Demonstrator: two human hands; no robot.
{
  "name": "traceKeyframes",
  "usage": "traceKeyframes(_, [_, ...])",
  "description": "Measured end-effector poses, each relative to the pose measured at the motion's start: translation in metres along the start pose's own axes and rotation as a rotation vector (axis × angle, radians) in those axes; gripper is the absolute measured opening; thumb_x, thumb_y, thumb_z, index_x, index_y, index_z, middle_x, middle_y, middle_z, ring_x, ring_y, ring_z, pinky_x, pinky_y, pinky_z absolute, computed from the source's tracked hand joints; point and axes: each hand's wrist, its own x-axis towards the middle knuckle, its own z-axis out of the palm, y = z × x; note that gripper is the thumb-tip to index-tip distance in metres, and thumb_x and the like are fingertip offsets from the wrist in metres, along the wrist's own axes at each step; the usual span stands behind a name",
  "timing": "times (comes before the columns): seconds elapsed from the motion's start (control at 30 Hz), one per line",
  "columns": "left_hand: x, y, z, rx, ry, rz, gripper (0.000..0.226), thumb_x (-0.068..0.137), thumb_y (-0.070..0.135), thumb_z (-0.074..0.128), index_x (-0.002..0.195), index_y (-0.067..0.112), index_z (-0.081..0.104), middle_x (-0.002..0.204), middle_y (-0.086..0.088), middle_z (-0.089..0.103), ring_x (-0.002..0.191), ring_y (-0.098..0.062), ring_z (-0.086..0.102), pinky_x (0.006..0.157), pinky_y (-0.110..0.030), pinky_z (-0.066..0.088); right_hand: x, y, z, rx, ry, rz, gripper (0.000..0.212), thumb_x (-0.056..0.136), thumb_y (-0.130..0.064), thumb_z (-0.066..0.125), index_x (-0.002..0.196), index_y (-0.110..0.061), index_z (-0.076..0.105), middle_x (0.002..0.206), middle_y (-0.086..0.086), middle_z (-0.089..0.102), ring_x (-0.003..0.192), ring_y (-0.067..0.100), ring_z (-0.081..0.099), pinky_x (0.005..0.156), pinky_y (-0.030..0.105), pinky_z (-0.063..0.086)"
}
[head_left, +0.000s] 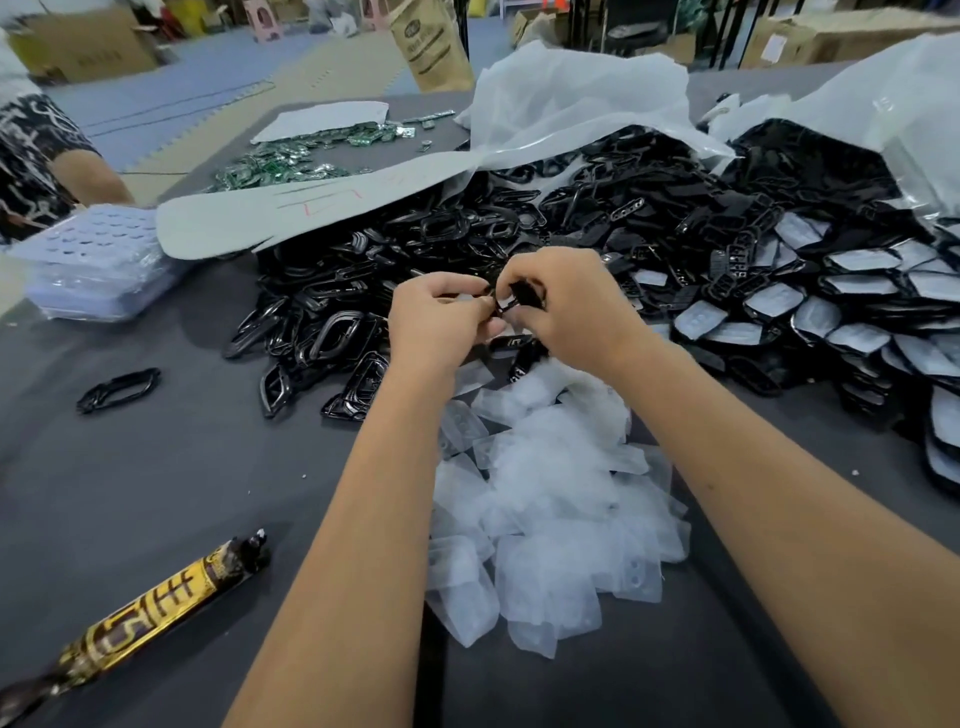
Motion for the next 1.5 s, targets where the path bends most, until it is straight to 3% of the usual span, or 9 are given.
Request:
traceKeyframes(0.1, [-0.004,-0.003,0.003,-0.01,-0.033,-0.004,0.022,0.085,-0.008,0.066,0.097,0.007,0.076,0.085,-0.016,0.076,0.065,-0.023,0.077,0.069,-0.032,0.064,-0.018,0.008,-0.009,0.269,0.112,0.087,0.029,0.085,-0.015,0.083,0.113,-0.018,0.078,0.069,-0.01,0.052,0.059,0.002,0.043,0.065,0.014,0.037])
traceKeyframes(0.27, [-0.015,-0.013,0.007,0.03,-0.065,0.043,0.025,0.07,0.012,0.06,0.08,0.025,0.079,0.092,-0.023,0.075,0.068,-0.02,0.078,0.075,-0.041,0.057,-0.044,0.017,-0.007,0.682,0.058,0.299,0.045,0.095,0.004,0.068,0.136,-0.013,0.065,0.081,0.002,0.062,0.058,0.012,0.057,0.062,0.023,0.051])
traceKeyframes(0.4, [-0.011,-0.021,0.006,0.062,-0.07,0.092,0.018,0.08,0.005,0.062,0.077,0.018,0.075,0.076,-0.008,0.071,0.069,-0.022,0.078,0.085,-0.053,0.06,-0.051,0.018,-0.004,0.807,0.092,0.371,0.041,0.095,0.011,0.062,0.124,-0.015,0.071,0.081,0.004,0.064,0.053,0.013,0.056,0.055,0.021,0.05])
traceKeyframes(0.57, [-0.008,-0.022,0.007,0.046,-0.077,0.105,0.015,0.086,0.009,0.066,0.081,0.02,0.075,0.08,-0.008,0.078,0.072,-0.021,0.079,0.069,-0.036,0.059,-0.052,0.02,-0.004,0.844,0.117,0.392,0.039,0.094,0.01,0.064,0.126,-0.011,0.071,0.09,0.01,0.06,0.055,0.016,0.057,0.055,0.024,0.05])
traceKeyframes(0.8, [-0.008,-0.019,0.013,-0.05,-0.074,0.226,0.02,0.082,0.001,0.063,0.095,0.016,0.069,0.068,-0.004,0.074,0.064,-0.022,0.076,0.062,-0.03,0.06,-0.054,0.018,-0.006,0.847,0.142,0.389,0.031,0.09,0.012,0.065,0.117,-0.002,0.062,0.084,0.008,0.062,0.05,0.017,0.057,0.048,0.026,0.046])
traceKeyframes(1.0, [-0.005,-0.023,0.014,-0.044,-0.086,0.254,0.023,0.085,-0.003,0.06,0.097,0.014,0.071,0.063,-0.002,0.071,0.064,-0.019,0.074,0.062,-0.026,0.059,-0.054,0.019,-0.006,0.864,0.168,0.4,0.024,0.089,0.012,0.066,0.104,-0.004,0.058,0.082,0.011,0.061,0.049,0.018,0.056,0.045,0.027,0.043])
traceKeyframes(1.13, [-0.005,-0.023,0.015,-0.043,-0.105,0.253,0.02,0.083,0.001,0.062,0.093,0.014,0.074,0.067,-0.004,0.072,0.066,-0.02,0.075,0.065,-0.03,0.061,-0.054,0.02,-0.004,0.88,0.244,0.372,0.014,0.091,0.006,0.069,0.092,-0.008,0.067,0.069,-0.001,0.065,0.049,0.012,0.053,0.043,0.023,0.043])
traceKeyframes(1.3, [-0.005,-0.024,0.016,-0.015,-0.105,0.224,0.017,0.086,0.006,0.063,0.092,0.016,0.076,0.074,-0.01,0.075,0.07,-0.021,0.077,0.075,-0.045,0.064,-0.053,0.022,-0.001,0.873,0.328,0.348,0.006,0.094,0.0,0.069,0.096,-0.006,0.068,0.076,0.002,0.066,0.05,0.011,0.054,0.047,0.022,0.047])
traceKeyframes(1.5, [-0.007,-0.022,0.016,-0.02,-0.104,0.217,0.016,0.086,-0.001,0.063,0.088,0.011,0.074,0.091,-0.029,0.071,0.07,-0.021,0.078,0.071,-0.033,0.064,-0.053,0.025,-0.002,1.004,0.351,0.357,0.021,0.094,0.004,0.068,0.108,-0.011,0.064,0.073,0.003,0.063,0.07,0.024,0.071,0.053,0.026,0.052])
